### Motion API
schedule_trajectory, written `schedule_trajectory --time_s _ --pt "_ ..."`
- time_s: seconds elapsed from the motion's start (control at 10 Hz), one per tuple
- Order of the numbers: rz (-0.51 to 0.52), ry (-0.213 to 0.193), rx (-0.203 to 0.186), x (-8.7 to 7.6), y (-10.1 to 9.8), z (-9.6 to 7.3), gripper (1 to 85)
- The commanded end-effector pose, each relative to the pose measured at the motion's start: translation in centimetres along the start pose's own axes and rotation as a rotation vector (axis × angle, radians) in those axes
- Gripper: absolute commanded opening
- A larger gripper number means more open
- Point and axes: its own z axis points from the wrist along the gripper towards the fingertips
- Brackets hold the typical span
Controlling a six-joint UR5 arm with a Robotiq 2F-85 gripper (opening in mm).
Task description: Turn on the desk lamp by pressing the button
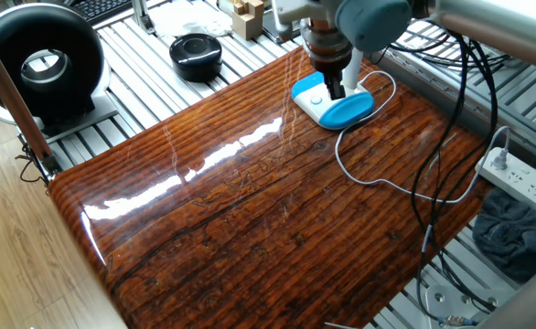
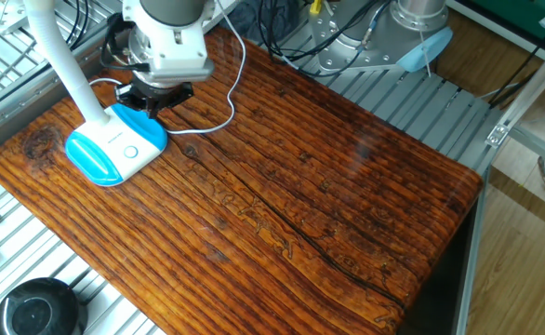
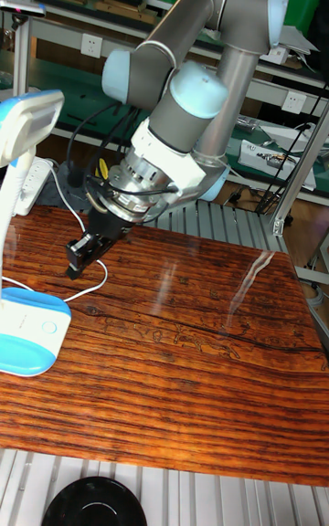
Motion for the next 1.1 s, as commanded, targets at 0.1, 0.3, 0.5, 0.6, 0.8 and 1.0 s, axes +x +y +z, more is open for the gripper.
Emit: schedule_trajectory --time_s 0.1,0.3,0.5,0.6,0.8,1.0 --pt "0.017 0.011 0.021 -0.3 -1.3 0.9 1.0" --pt "-0.010 0.005 0.049 -0.6 -2.5 1.6 1.0" --pt "-0.027 0.006 0.054 -0.7 -3.1 2.4 1.0" --pt "-0.032 0.003 0.059 -0.9 -3.4 2.8 1.0" --pt "-0.030 -0.003 0.059 -1.2 -3.6 3.2 1.0" --pt "-0.029 -0.010 0.056 -1.5 -3.8 3.6 1.0"
